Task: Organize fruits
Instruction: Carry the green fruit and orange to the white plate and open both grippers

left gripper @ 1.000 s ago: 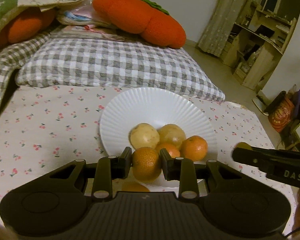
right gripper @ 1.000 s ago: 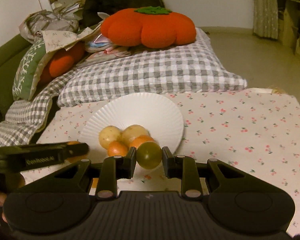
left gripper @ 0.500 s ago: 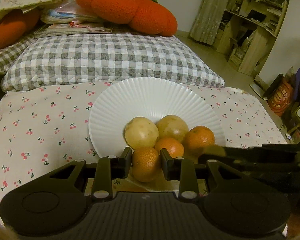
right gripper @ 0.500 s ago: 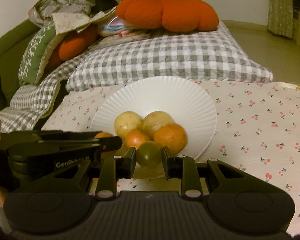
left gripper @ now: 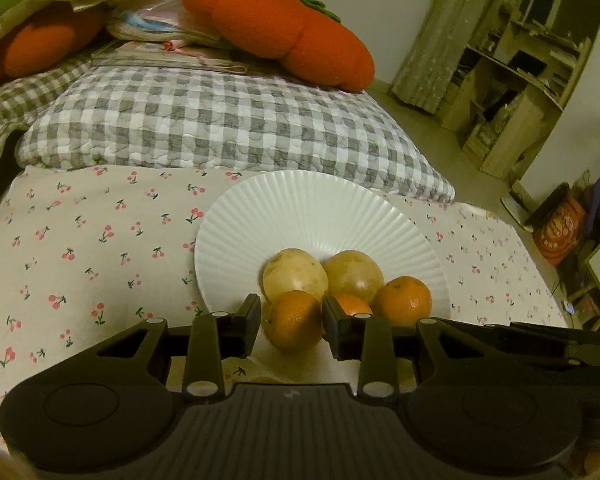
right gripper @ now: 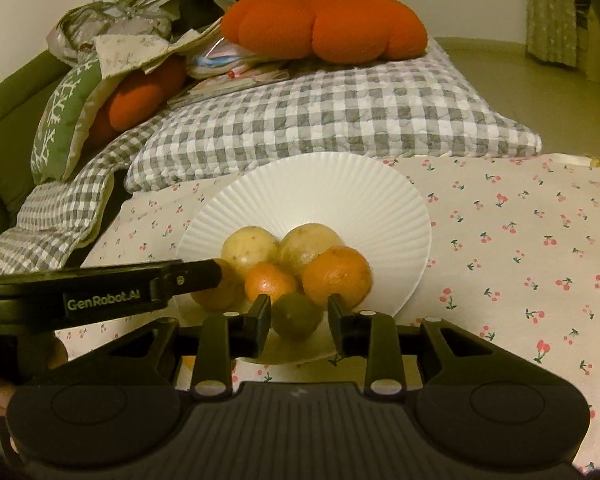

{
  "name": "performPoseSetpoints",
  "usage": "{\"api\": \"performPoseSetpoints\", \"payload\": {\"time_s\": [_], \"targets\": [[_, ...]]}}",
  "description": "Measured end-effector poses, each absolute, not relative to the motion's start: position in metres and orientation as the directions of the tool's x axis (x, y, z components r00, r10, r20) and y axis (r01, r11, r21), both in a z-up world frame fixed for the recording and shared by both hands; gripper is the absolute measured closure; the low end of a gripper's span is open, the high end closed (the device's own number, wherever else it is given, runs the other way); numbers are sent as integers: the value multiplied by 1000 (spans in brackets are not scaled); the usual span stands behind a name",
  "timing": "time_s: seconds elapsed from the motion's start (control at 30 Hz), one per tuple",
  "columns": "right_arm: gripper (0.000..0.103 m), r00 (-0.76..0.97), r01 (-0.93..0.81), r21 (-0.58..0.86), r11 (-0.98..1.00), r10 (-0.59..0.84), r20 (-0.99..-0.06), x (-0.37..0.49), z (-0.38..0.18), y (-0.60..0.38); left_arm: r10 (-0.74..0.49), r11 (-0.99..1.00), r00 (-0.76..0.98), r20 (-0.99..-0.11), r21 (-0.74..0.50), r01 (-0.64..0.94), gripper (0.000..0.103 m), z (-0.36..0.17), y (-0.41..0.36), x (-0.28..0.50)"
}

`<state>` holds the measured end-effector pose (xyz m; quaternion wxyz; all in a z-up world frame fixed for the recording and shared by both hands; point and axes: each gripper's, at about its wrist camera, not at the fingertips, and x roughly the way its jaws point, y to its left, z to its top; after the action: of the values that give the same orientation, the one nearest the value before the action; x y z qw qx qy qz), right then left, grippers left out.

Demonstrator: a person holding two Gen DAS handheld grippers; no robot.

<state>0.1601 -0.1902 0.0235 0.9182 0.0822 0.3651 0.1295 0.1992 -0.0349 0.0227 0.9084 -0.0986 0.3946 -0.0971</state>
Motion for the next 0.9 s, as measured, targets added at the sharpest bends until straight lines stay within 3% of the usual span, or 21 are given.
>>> {"api": "performPoseSetpoints", "payload": {"time_s": [0.3,0.47,0.63,0.9], "targets": [[61,729,-155,274,949,297,-617,151,41,-197,-276,948,676,-683,-309,75,83,34,-22,190],[48,752,-154,253,955,280,-597,143,49,-197,-293,941,672,-680,-330,75,83,38,-18,183],[35,749,-182,263,947,307,-587,134,53,-195,-279,949,677,-681,-303,86,83,48,-17,172],[22,724,-237,243,941,338,-601,124,53,-183,-212,971,682,-700,-233,63,74,55,-3,148]]}}
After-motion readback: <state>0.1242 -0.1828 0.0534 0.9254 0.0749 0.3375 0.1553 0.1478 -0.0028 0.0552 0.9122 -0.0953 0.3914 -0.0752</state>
